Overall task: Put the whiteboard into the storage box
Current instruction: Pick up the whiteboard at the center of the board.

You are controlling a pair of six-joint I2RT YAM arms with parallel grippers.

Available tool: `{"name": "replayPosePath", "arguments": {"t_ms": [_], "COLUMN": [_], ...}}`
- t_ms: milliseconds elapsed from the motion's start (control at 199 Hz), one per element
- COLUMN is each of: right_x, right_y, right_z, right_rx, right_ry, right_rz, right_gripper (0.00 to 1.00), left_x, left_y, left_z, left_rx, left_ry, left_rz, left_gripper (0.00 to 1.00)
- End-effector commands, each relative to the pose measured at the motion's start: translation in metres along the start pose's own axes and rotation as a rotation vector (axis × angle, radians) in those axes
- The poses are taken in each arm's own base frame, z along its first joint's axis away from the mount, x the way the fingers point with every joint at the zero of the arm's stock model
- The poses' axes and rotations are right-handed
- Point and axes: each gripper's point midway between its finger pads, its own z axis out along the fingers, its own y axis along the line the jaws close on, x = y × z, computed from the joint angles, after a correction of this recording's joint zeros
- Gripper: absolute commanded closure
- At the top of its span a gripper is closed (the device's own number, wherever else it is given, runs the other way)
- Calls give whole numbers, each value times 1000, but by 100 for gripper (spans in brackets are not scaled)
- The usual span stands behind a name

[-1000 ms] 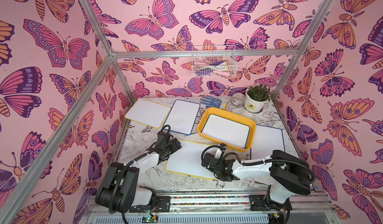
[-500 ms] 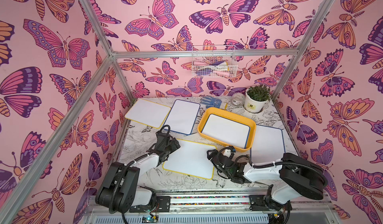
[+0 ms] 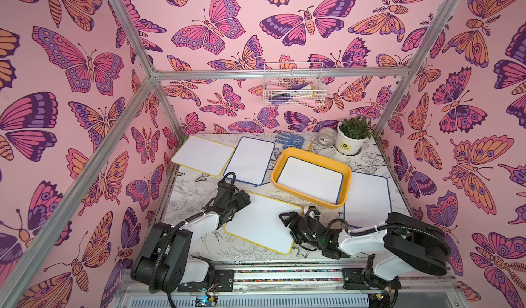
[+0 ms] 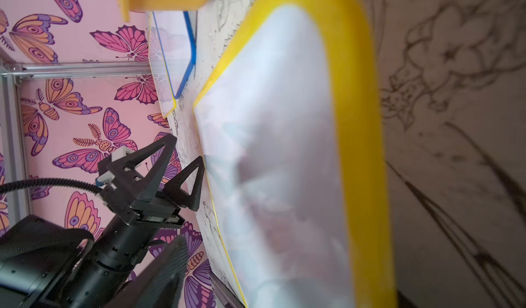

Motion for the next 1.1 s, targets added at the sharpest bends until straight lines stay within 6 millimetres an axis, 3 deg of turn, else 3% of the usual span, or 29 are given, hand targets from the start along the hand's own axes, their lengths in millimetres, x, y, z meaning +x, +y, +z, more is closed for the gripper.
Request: {"name": "replayPosePath", "arguments": {"t_ms": [0, 140, 336, 798, 1098], "right_x": [-3, -2, -1, -11, -18], "right_y": [50, 70, 79, 80, 77], "right_z": [-11, -19, -26, -46, -53], "right_rx": [-148, -187, -215, -201, -192], "right_ry": [-29, -25, -19, -52, -80], "right_rz": [-17, -76, -106, -145, -169], "right_gripper": [23, 33, 49, 81, 90], "left_x": [118, 112, 103, 87, 73], "left_y": [67, 63, 59, 51, 39], "left_z": [-14, -16, -20, -26, -32], "left_rx": [-214, -213, -215, -216, -209], "left_ry": [447, 430, 406, 375, 344], "left_rz": [-123, -126, -124, -134, -130], "left_gripper": [12, 12, 12, 12, 12]}}
